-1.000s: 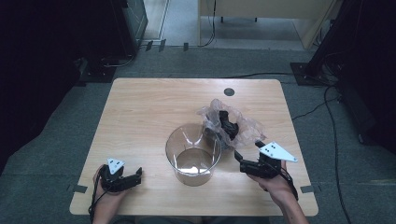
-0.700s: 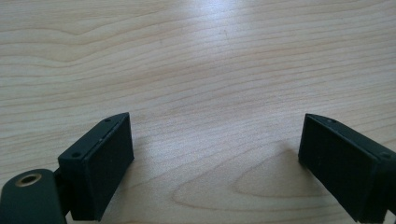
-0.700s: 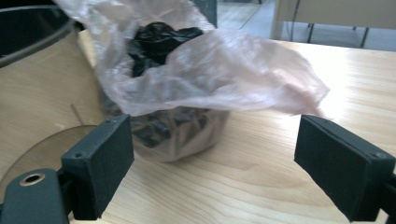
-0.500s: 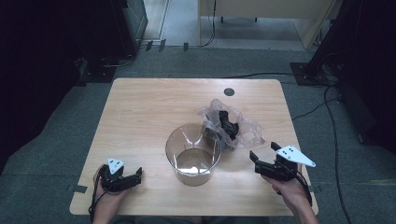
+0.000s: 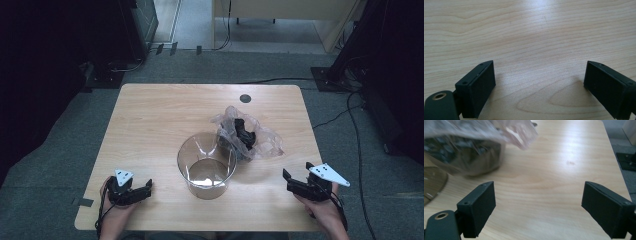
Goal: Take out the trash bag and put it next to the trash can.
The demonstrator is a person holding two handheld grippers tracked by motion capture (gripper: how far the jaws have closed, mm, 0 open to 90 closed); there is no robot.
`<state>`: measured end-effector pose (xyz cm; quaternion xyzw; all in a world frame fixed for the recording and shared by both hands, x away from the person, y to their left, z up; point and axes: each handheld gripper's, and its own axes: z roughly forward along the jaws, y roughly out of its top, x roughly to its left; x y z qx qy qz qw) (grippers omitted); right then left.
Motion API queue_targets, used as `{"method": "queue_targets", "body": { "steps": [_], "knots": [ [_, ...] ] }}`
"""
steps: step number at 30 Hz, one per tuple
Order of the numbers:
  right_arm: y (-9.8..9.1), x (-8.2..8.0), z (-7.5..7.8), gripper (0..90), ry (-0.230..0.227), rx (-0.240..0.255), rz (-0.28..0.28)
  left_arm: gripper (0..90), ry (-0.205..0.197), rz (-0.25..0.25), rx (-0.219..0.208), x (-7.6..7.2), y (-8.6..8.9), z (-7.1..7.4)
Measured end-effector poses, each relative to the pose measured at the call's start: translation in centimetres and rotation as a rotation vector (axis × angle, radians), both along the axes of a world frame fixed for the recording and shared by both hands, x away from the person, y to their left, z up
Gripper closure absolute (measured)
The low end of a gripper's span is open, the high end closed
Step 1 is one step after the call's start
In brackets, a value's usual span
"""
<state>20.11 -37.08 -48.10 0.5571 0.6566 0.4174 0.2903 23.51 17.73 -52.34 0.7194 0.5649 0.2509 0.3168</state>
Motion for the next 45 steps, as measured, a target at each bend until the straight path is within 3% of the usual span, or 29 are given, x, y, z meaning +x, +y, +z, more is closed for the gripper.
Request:
{"method": "queue_targets", "body": {
  "steps": [6, 16, 25, 27, 31, 34, 37, 45],
  "knots": [
    [-0.9, -0.5, -1.1, 11.9, 0.032, -0.018, -0.026, 9.6, 0.0, 0.0, 0.0, 0.0, 0.0, 0.0],
    [-2.2, -1.1, -2.9, 11.9, 0.107, -0.08, -0.131, 9.6, 0.0, 0.0, 0.0, 0.0, 0.0, 0.0],
    [-2.1, -1.5, -4.3, 12.0, 0.158, -0.101, -0.164, 9.6, -0.001, 0.001, -0.002, 0.0, 0.0, 0.0],
    [-2.1, -1.5, -4.4, 13.1, 0.145, -0.117, -0.185, 9.7, -0.001, 0.0, -0.001, 0.0, 0.0, 0.0],
    [-1.9, -1.3, -4.7, 14.1, 0.18, -0.157, -0.183, 9.7, 0.0, -0.004, 0.0, -0.1, 0.0, 0.0],
    [-2.0, -1.2, -4.7, 14.1, 0.19, -0.141, -0.17, 9.7, 0.0, -0.004, 0.0, -0.1, 0.0, 0.0],
    [-2.5, -1.1, -4.7, 13.3, 0.216, -0.084, -0.169, 9.7, 0.001, -0.005, 0.001, -0.1, 0.0, 0.0],
    [-2.4, -1.0, -4.7, 11.3, 0.221, -0.091, -0.16, 9.7, 0.001, -0.005, 0.002, -0.1, 0.0, 0.0]
  ]
}}
